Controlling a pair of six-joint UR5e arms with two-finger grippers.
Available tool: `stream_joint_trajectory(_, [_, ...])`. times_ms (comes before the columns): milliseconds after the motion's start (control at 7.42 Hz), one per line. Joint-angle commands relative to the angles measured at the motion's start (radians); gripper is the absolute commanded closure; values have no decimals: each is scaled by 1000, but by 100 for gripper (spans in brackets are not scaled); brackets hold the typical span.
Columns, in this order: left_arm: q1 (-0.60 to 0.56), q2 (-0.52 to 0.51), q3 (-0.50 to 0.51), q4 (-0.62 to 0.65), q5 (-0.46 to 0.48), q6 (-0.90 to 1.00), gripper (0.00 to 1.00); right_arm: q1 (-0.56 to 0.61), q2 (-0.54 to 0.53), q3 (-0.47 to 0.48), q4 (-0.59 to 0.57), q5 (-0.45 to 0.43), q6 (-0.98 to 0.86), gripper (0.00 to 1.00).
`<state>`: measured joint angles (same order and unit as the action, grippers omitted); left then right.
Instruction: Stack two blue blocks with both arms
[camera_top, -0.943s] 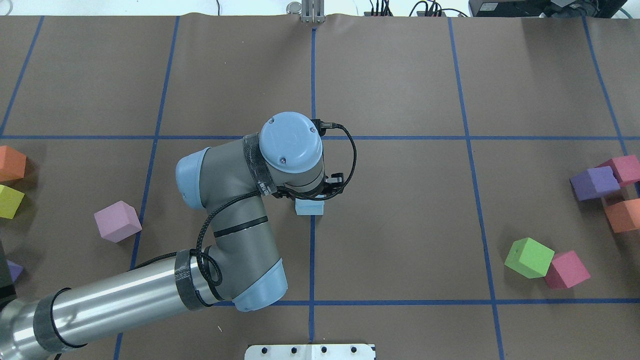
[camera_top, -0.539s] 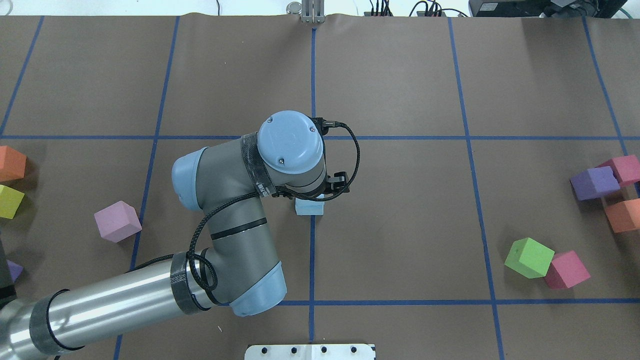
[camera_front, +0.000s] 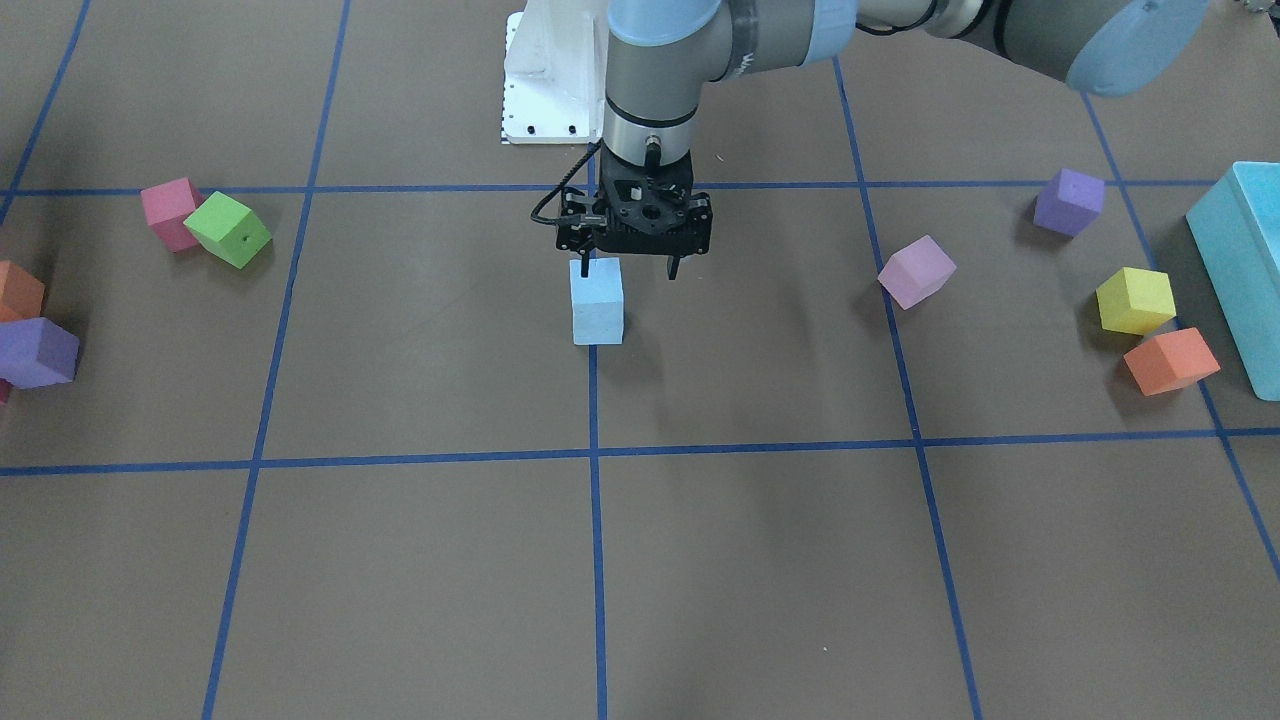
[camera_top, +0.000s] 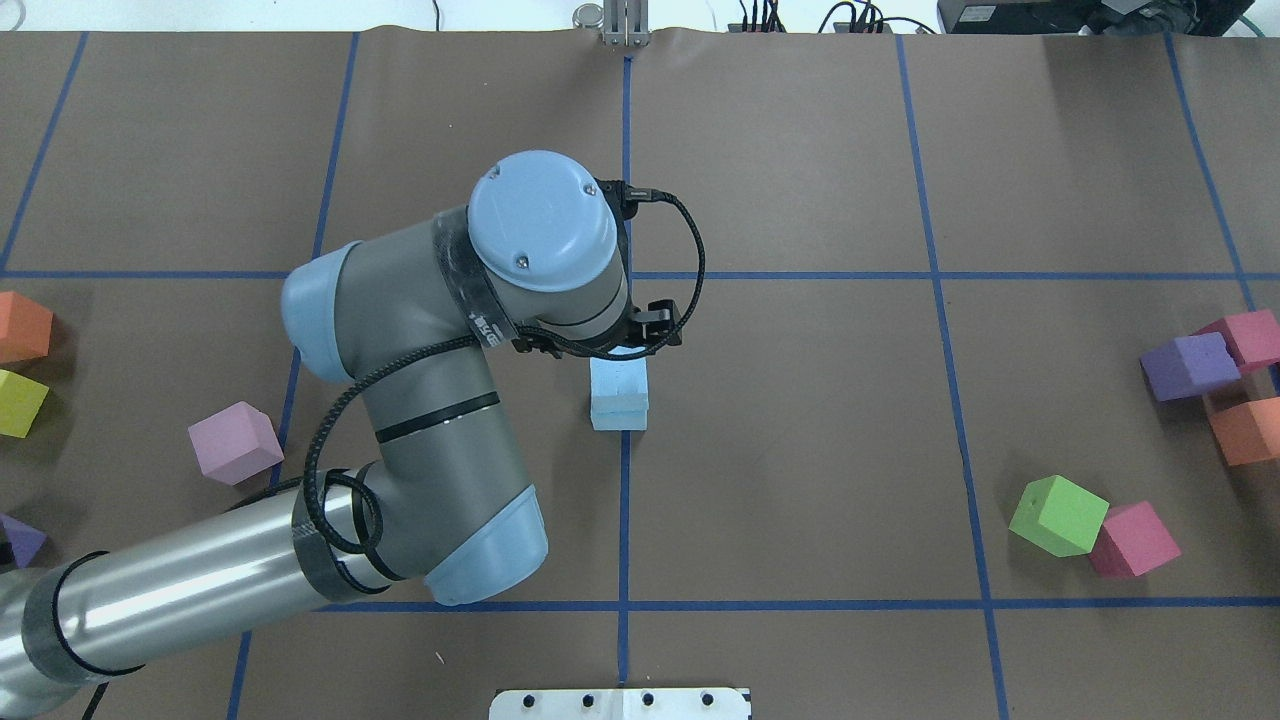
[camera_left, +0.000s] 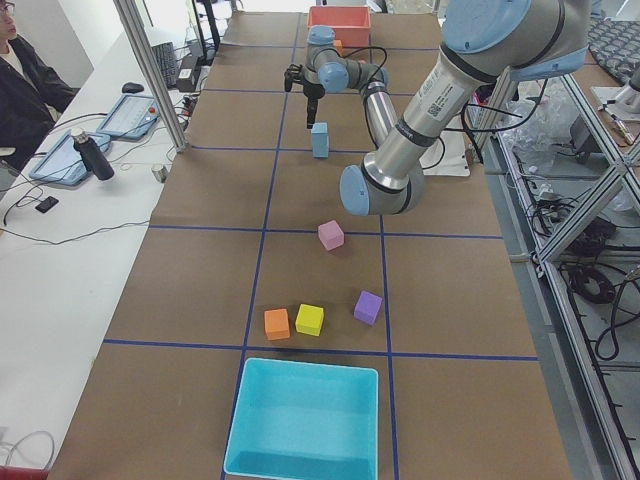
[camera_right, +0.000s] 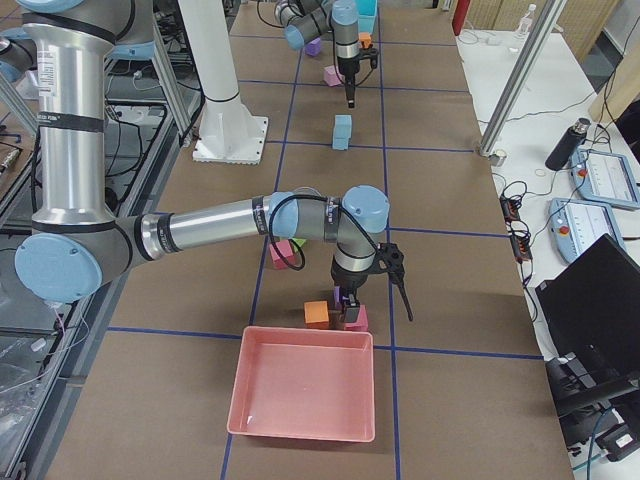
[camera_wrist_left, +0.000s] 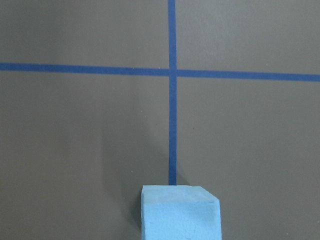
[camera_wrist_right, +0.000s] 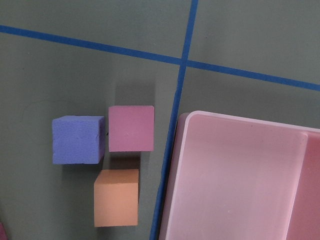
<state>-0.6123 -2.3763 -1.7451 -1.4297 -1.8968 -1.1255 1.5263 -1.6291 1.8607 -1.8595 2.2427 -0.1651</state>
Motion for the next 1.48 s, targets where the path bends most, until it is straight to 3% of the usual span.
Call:
stream_joint_trajectory(0, [-146, 209, -97, -3, -120, 306, 3, 0, 0, -11, 0, 2, -1, 0])
stream_joint_trajectory(539, [-611, 550, -55, -5, -414, 1009, 3, 9, -67, -29, 100, -2, -1, 0])
stream_joint_trajectory(809, [-815, 705, -16, -8, -421, 1293, 2, 32, -81, -28, 120, 2, 1, 0])
stream_joint_trajectory(1078, [-1025, 711, 113, -14, -427, 1444, 2, 48, -83, -28, 120, 2, 1, 0])
stream_joint_trajectory(1213, [-1031, 706, 122, -17, -424, 1440, 2, 48, -84, -28, 120, 3, 1, 0])
stream_joint_trajectory(1348, [-1031, 765, 104, -53, -421, 1443, 2, 48, -86, -26, 120, 6, 2, 0])
